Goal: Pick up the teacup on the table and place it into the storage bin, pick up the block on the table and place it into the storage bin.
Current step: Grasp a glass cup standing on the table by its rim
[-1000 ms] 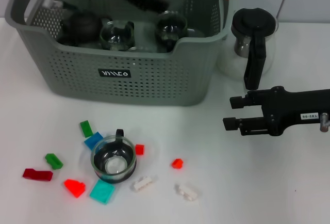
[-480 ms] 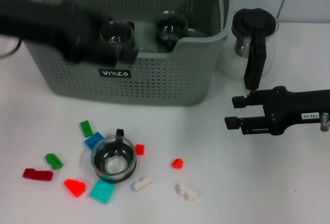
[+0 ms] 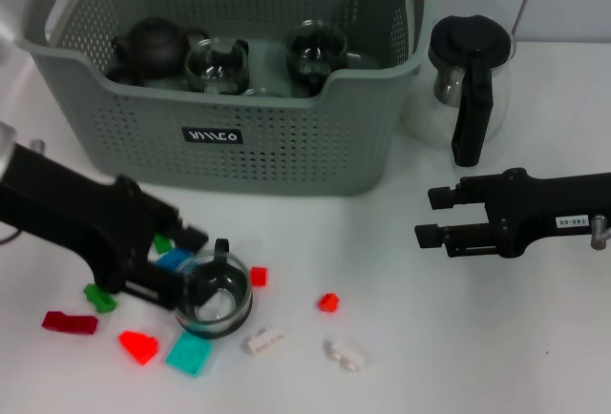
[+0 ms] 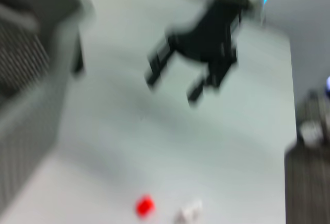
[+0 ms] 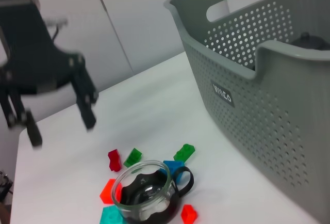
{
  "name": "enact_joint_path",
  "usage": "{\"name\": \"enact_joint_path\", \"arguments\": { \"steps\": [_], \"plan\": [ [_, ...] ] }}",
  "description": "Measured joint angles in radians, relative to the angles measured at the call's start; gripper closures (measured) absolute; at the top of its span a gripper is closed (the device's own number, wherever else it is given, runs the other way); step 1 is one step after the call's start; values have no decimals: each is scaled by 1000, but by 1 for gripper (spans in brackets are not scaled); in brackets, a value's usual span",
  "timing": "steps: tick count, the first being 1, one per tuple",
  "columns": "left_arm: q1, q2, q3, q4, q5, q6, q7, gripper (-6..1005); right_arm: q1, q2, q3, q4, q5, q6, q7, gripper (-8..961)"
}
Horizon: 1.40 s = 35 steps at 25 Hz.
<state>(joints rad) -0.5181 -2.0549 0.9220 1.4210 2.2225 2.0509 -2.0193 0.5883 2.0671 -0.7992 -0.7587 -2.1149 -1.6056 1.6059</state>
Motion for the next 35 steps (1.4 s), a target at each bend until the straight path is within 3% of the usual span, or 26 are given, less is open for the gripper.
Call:
{"name": "enact_joint_path", "arguments": {
  "steps": [2,3,4,8,10,13,23,35],
  "plan": [
    [-7,-14,62,7,72,-3,-13,370,1,-1,-1,3,0,0,-1,254],
    [-21,-40,105,17,145,-10,-20,370,1,-1,-1,3,-1,0,-1,254],
    [-21,-40,105,17,145,-10,-20,371,1,-1,-1,3,-1,0,-1,253],
    [-49,-106,179,52,308,-41,-24,371,-2,-1,-1,5,-1,-1,-2,253],
    [-53,-118,240,58,357,-83,-52,372,-4,-1,-2,9,-1,-1,-3,252],
    [-44,-114,366,59,394,-167,-116,372,-6,-1,-1,19,-1,0,-8,252],
    [-32,-119,614,55,508,-282,-206,378,-5,-3,-1,21,0,6,-9,253],
    [-42,-121,738,-6,536,-363,-244,412,-5,-2,-2,22,0,10,-9,252]
  ]
}}
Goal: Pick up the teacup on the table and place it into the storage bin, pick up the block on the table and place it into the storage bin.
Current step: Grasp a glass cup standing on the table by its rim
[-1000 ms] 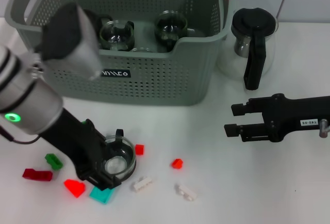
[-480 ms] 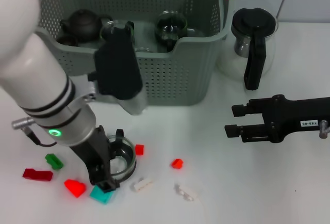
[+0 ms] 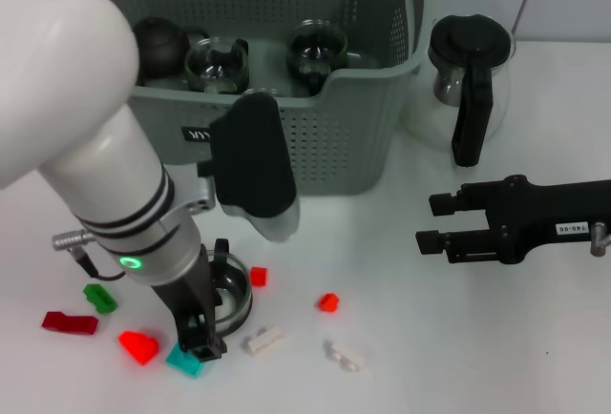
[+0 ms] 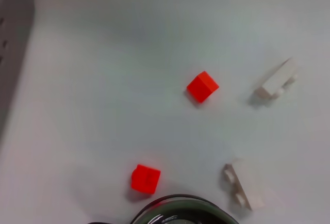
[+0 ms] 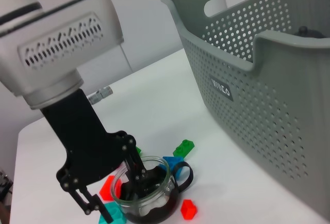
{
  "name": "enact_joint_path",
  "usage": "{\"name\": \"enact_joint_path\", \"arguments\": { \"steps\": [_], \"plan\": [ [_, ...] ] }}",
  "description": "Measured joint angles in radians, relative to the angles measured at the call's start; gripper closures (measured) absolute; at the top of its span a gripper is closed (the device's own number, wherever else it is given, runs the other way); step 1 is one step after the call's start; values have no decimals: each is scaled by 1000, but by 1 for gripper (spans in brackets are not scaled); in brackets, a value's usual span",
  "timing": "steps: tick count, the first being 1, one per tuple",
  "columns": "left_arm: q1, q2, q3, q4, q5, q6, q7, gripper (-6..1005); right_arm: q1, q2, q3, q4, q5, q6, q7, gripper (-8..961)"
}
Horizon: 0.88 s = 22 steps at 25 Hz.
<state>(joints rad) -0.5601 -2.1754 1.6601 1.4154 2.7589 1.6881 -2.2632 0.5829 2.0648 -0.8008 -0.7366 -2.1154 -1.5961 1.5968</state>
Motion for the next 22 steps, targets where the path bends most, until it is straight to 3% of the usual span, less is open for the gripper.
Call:
{"name": "enact_joint_path", "arguments": {
  "steps": [6,20,22],
  "plan": [
    [-3,-1,45,-29,18,-40,-17,472,1,0,0,6,0,-1,0,253],
    [-34,2,46,-41,20,-39,-60,563,1,-3,0,6,0,-2,0,254],
    [-38,3,46,-46,20,-37,-62,671,1,-3,0,7,0,-3,0,254]
  ]
}}
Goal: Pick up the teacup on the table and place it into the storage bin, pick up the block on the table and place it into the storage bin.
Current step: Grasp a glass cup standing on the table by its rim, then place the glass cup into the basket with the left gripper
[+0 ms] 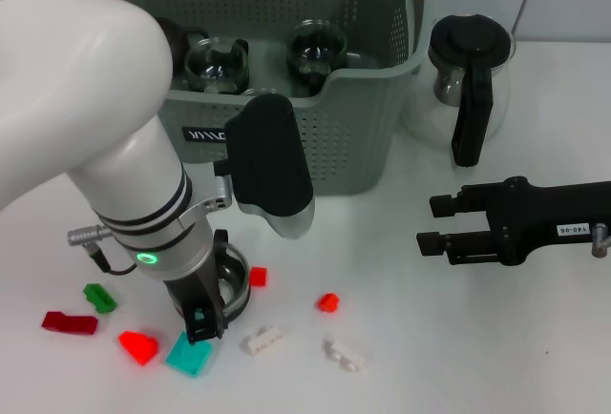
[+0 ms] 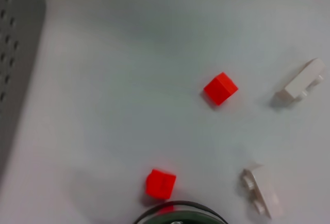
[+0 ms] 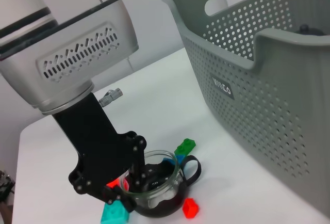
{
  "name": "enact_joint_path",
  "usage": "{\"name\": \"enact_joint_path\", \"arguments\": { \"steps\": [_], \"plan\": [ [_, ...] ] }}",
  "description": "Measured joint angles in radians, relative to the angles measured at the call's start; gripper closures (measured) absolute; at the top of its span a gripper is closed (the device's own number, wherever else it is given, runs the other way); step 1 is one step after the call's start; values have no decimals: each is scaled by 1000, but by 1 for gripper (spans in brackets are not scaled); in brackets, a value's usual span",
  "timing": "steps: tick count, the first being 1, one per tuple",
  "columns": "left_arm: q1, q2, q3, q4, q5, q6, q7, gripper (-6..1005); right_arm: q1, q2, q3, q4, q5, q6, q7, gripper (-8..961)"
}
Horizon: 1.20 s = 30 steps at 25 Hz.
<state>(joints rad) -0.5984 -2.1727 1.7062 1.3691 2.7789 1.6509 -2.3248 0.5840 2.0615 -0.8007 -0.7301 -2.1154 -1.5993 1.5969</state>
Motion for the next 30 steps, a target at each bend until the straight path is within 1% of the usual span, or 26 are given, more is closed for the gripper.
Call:
{"name": "enact_joint_path", "arguments": {
  "steps": [2,7,8,10,12,15,16,17,18,21,22,23,25,28,29,30],
  "plan": [
    [-5,0,0,-8,0,3,-1,779,1,0,0,0,0,0,0,253],
    [-8,1,-10,5,-16,28,2,932,2,0,0,0,0,-1,0,252],
    [-10,1,-26,25,-32,55,10,962,3,0,0,0,0,-1,0,252],
    [-15,1,-67,56,-62,107,28,963,3,-1,0,0,0,-2,0,252],
    [-21,1,-125,95,-103,174,54,963,4,-1,0,0,0,-3,0,253],
    [-40,3,-275,157,-180,310,104,963,3,-1,0,0,0,-4,0,254],
    [-51,5,-366,182,-214,366,127,963,2,-1,0,0,0,-4,0,253],
    [-58,11,-424,198,-239,395,139,963,2,-1,0,0,0,-4,0,253],
    [-60,23,-472,211,-272,415,148,963,1,-1,0,0,0,-4,0,253],
    [-49,80,-555,229,-376,413,150,963,-1,-1,-1,0,0,-4,1,252],
    [-47,90,-588,229,-397,412,157,963,-2,-1,-1,0,0,-4,3,252],
    [-46,94,-616,229,-409,412,166,963,-2,-1,-1,1,0,-4,4,252],
    [-46,96,-705,229,-424,413,213,963,-2,-1,-2,1,0,-4,5,252],
    [-44,106,-783,222,-475,417,253,963,-1,-1,-1,1,0,-4,6,253],
    [-40,116,-805,211,-518,418,263,963,0,-1,-1,1,0,-4,7,253],
    [-32,133,-830,194,-579,419,275,963,1,-1,-2,1,0,-4,8,253]
  ]
}}
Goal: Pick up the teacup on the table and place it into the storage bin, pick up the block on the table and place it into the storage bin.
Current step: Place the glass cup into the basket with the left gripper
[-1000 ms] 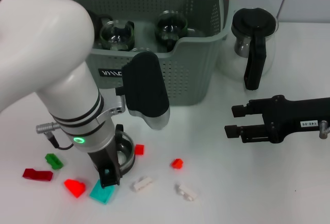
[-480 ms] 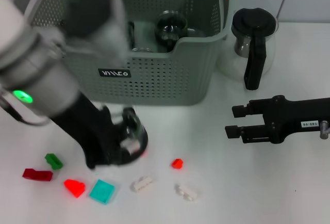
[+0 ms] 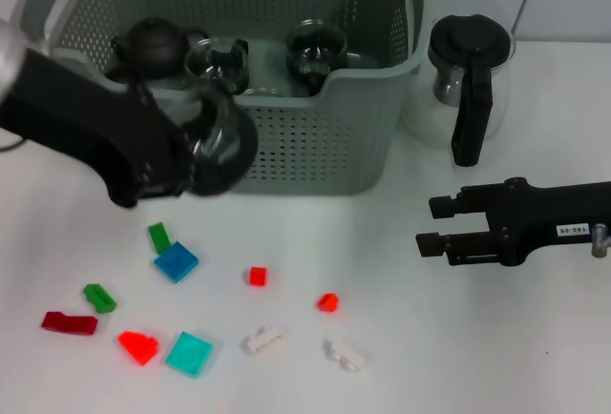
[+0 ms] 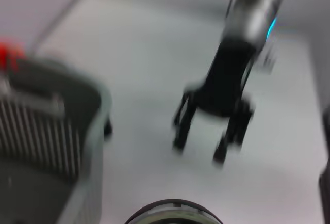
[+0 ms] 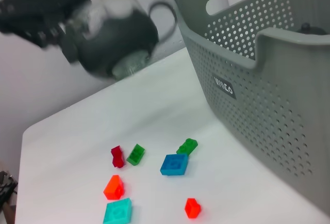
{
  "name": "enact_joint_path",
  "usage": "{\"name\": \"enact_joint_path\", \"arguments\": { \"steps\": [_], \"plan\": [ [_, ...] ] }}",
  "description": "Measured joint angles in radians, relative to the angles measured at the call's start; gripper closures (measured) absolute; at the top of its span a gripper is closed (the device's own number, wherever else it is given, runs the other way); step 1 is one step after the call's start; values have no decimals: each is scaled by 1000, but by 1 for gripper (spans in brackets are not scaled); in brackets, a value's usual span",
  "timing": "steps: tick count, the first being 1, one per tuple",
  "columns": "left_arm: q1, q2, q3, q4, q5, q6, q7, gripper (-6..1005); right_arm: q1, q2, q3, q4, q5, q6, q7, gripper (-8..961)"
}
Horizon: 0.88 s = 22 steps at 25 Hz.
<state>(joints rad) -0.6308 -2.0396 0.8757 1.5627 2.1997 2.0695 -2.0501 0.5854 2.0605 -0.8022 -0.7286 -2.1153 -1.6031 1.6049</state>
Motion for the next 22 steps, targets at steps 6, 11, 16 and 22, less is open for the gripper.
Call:
{"name": "enact_joint_path", "arguments": {
  "steps": [6,11,16,22],
  "plan": [
    [7,35,-209,-87,-214,-44,42,963,1,2,0,0,0,1,2,253],
    [-4,-17,-224,-84,-221,-276,74,963,0,4,7,0,0,3,-4,253],
    [-60,-22,-53,-172,-154,-557,63,963,4,3,8,0,2,0,-2,254],
    [-184,-32,85,-422,18,-874,4,962,7,3,8,-2,5,0,0,253]
  ]
}}
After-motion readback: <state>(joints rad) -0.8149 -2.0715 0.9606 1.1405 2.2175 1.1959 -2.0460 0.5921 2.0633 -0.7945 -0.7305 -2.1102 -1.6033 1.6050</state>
